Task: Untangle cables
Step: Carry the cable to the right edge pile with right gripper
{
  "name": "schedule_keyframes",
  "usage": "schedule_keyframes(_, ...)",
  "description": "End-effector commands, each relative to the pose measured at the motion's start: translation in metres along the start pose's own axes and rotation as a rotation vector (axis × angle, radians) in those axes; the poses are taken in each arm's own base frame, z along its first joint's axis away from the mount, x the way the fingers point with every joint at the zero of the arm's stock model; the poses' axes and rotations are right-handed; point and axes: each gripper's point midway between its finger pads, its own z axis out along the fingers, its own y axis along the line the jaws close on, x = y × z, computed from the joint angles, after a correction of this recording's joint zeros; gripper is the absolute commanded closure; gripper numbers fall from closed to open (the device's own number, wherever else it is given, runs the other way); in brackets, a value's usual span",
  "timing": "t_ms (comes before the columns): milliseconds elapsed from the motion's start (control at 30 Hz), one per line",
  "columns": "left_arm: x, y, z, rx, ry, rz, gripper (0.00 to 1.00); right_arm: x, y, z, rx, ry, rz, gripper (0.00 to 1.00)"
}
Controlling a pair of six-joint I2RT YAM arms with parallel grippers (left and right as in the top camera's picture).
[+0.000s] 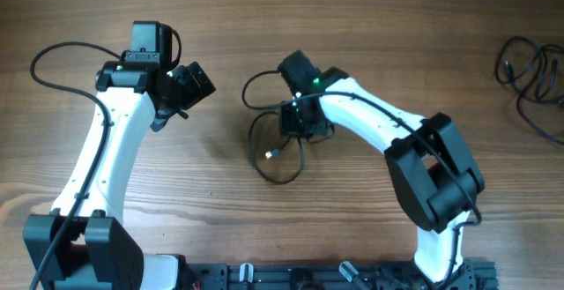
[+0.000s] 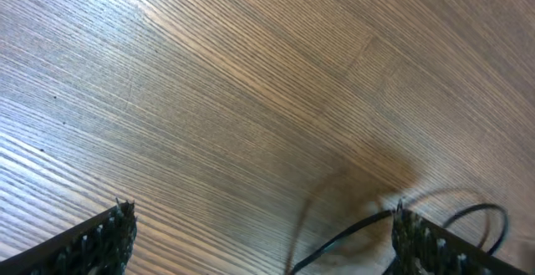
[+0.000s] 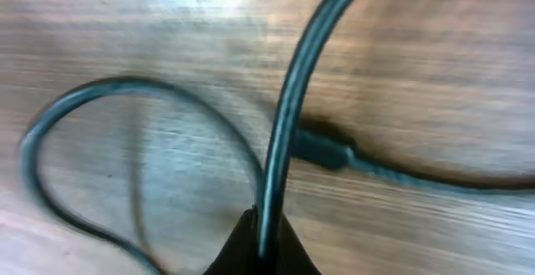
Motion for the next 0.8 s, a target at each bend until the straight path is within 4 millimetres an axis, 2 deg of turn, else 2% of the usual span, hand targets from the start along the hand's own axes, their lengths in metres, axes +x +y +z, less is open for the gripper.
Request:
schedule_keyframes(0,-0.002,-0.001,-0.002,0.006,-0.008,-0.013,0.0,-0.046,0.012,-0.076,-0.057,-0.185,-0.106,0.96)
schedule_keyframes(100,-0.002,-0.001,-0.002,0.01,-0.006,-0.013,0.0,-0.069,0.006,-0.129,-0.08,-0.303,-0.169,0.96)
schedule_keyframes(167,0.0,-0.004,-0.002,0.025,0.006,-0.013,0.0,-0.089,-0.008,-0.168,-0.057,-0.406,-0.188,0.96)
schedule_keyframes(300,0.002,-0.006,-0.002,0.039,0.017,-0.013,0.0,-0.119,-0.06,-0.232,0.062,-0.596,-0.105,0.96)
schedule_keyframes(400,0.002,-0.007,-0.002,0.039,0.016,-0.012,0.0,-0.135,-0.111,-0.271,0.126,-0.71,0.007,0.96)
schedule_keyframes(433,0.002,-0.007,-0.002,0.039,0.017,-0.012,0.0,-0.139,-0.135,-0.284,0.134,-0.742,0.081,0.96)
schedule_keyframes(600,0.002,-0.006,-0.002,0.039,0.017,-0.012,0.0,-0.136,-0.226,-0.317,0.13,-0.81,0.406,0.96)
schedule_keyframes(767,0.002,-0.006,-0.002,0.039,0.017,-0.012,0.0,-0.108,-0.304,-0.356,0.07,-0.886,0.733,0.96)
